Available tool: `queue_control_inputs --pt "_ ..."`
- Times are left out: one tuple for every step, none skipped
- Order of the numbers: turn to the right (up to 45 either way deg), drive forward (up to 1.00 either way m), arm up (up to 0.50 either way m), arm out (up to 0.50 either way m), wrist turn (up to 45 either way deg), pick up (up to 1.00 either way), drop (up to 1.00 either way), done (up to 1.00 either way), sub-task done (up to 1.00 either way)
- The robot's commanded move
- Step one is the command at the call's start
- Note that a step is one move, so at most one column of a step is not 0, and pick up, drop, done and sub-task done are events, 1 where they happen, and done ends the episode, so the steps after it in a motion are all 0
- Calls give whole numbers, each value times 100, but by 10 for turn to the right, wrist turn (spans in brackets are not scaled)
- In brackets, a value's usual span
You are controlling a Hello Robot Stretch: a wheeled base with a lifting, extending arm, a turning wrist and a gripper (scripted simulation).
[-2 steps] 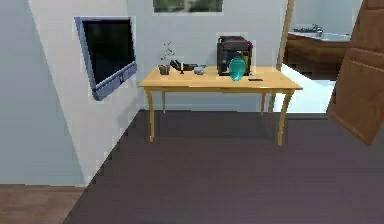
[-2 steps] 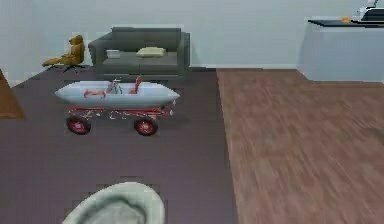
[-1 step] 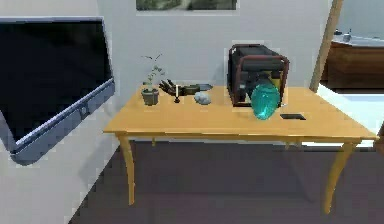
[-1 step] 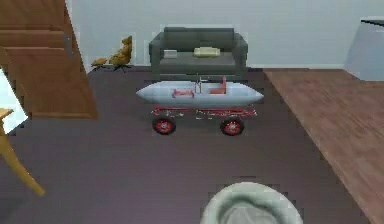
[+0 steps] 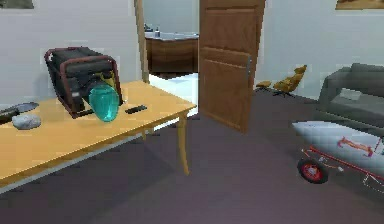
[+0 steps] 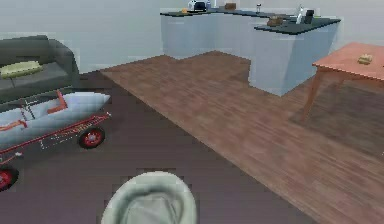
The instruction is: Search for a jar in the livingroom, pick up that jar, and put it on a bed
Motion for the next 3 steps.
queue_control_inputs --pt "0 70 0 0 0 0 0 0 0" --pt "330 0 0 0 0 0 0 0 0" --pt "0 80 0 0 0 0 0 0 0"
